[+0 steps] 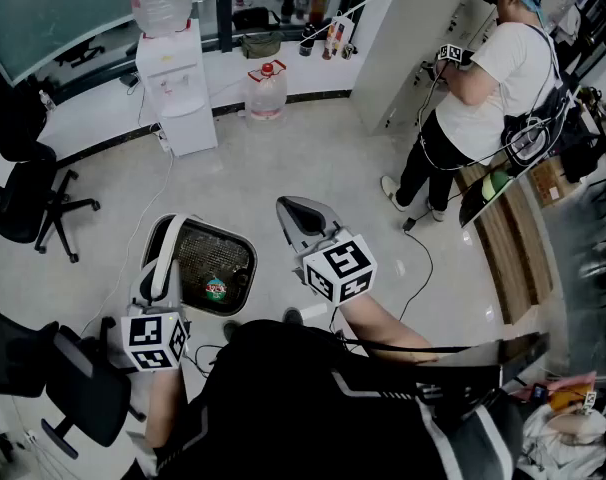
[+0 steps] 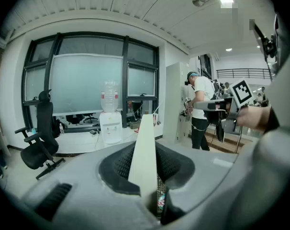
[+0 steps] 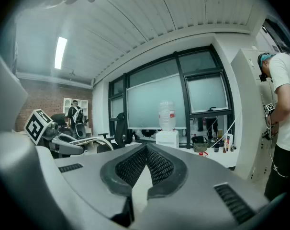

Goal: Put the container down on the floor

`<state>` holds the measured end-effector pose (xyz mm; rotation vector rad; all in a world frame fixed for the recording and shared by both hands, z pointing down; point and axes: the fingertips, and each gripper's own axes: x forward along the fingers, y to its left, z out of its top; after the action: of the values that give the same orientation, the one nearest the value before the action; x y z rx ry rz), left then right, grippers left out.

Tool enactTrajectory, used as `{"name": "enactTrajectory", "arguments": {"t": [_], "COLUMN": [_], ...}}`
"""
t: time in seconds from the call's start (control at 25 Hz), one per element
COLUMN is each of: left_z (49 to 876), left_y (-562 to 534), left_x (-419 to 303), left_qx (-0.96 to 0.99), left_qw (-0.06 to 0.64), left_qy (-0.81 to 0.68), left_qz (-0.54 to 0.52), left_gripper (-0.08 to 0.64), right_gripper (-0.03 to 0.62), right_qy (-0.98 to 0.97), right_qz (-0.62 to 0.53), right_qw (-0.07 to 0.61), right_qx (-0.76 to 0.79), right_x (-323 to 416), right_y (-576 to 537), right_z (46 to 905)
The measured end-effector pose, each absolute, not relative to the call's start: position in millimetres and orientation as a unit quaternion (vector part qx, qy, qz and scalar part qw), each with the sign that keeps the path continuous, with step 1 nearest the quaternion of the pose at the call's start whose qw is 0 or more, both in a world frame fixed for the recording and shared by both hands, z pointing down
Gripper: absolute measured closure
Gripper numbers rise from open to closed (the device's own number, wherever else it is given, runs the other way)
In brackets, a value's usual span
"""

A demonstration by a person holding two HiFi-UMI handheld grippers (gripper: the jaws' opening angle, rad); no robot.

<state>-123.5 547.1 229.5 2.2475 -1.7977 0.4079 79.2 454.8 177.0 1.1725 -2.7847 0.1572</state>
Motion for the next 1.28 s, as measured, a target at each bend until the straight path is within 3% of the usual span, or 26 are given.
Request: {"name": "enactTrajectory", "arguments": {"t": [0.28,1.0,1.28], "left_z": [224.9,236.4,244.8], "left_y": [545.0,542.7,548.0], "left_x": [-127.0,-169.8,-194.8], "left_qx": [0.765,0.768,0.781], "left_qw": [0.114,0.130,0.121], "left_qy": [-0.620,-0.615,-0.600], "left_qz": [0.132,0.122,0.126], "left_gripper": [0.488,0.487,0.486], "right_gripper": [0.586,0.586,0.586], "right_qy": [-0.927,-0.922,-0.922], "right_qz": [0.041,0.076,0.046], "right_qw": [0.077,0.048,0.079], "right_qx": [0.364,0.377,0.375], "right_x": [69.2,31.5,3.0], "right_y": [458.0,447.2,459.5], "right_z": [178.8,179.6,190.6]}}
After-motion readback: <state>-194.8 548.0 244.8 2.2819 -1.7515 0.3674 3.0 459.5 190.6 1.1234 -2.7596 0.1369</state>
